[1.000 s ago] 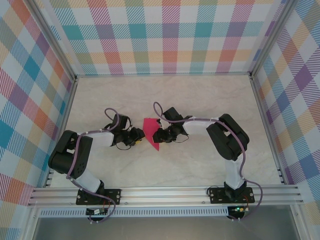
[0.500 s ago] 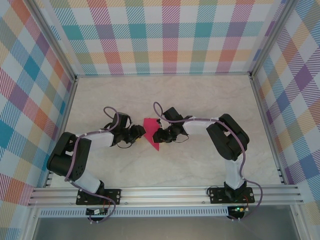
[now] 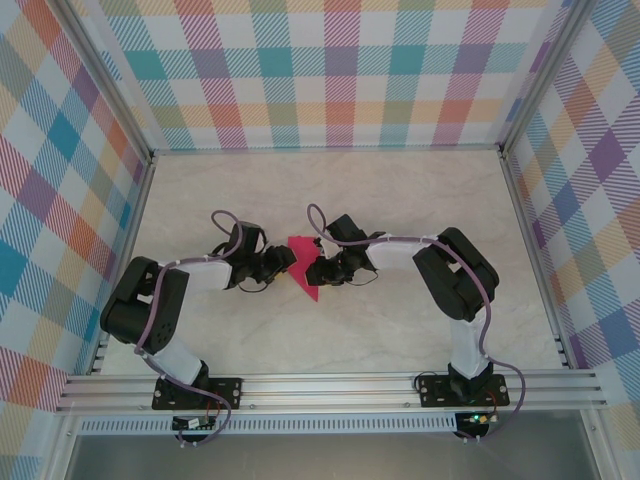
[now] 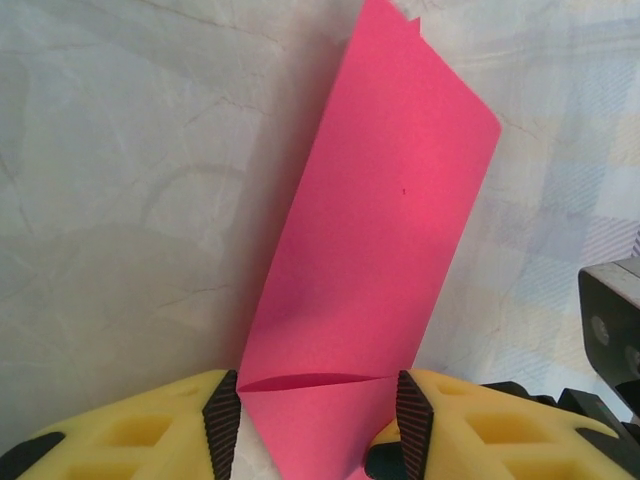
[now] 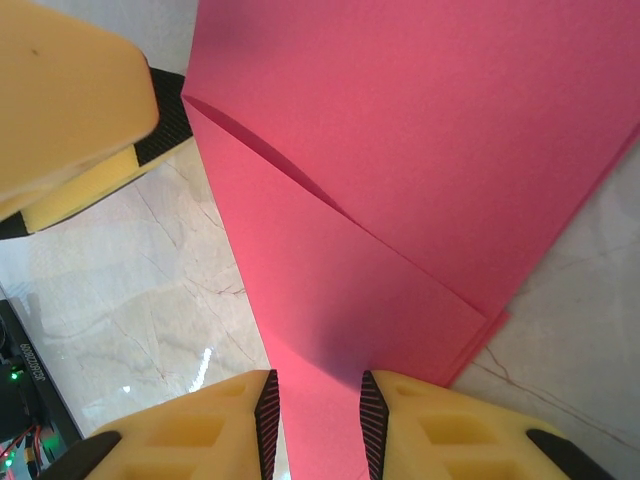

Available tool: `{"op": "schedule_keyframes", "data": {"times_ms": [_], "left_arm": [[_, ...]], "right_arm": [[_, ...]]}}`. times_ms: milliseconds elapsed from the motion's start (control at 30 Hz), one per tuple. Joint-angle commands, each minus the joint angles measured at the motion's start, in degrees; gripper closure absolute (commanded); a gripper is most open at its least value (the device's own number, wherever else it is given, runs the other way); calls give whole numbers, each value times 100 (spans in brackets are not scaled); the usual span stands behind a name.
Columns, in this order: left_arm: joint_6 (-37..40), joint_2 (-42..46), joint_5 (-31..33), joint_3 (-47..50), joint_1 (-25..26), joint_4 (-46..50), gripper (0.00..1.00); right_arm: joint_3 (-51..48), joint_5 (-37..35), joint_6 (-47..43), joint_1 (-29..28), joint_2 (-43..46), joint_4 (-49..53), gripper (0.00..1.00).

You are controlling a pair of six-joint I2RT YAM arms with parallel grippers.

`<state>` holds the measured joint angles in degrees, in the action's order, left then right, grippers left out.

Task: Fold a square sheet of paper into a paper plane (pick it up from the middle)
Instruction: Fold the wing for the fifth time at the center of the table.

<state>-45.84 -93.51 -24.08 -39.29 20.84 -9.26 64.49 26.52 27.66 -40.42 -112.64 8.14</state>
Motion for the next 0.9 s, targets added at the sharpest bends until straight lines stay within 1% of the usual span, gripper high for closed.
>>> {"op": "schedule_keyframes", "data": {"times_ms": [0, 67, 167, 300, 533, 667, 767, 867], "left_arm": [[4, -121, -107, -166, 109, -35, 49], [3, -132, -131, -166, 122, -65, 47], [2, -132, -187, -170, 140, -84, 47], [-48, -132, -383, -159, 155, -260, 59], [-173, -110, -464, 6, 155, -588, 71], [-265, -92, -495, 115, 157, -840, 82], [-257, -79, -447, 149, 157, -831, 88], [-247, 3, -284, 167, 165, -676, 94]], "right_arm": [[-165, -106, -10, 43, -58, 117, 69], [-164, -104, -12, 43, -58, 115, 69], [-163, -104, -8, 43, -57, 117, 69], [-173, -106, -6, 44, -56, 104, 69], [-200, 22, 38, 79, 140, 23, 69], [-139, 46, -21, 92, 393, 77, 68], [-124, -40, -79, 105, 574, 114, 66], [-209, -339, -168, 105, 855, 108, 62]]}}
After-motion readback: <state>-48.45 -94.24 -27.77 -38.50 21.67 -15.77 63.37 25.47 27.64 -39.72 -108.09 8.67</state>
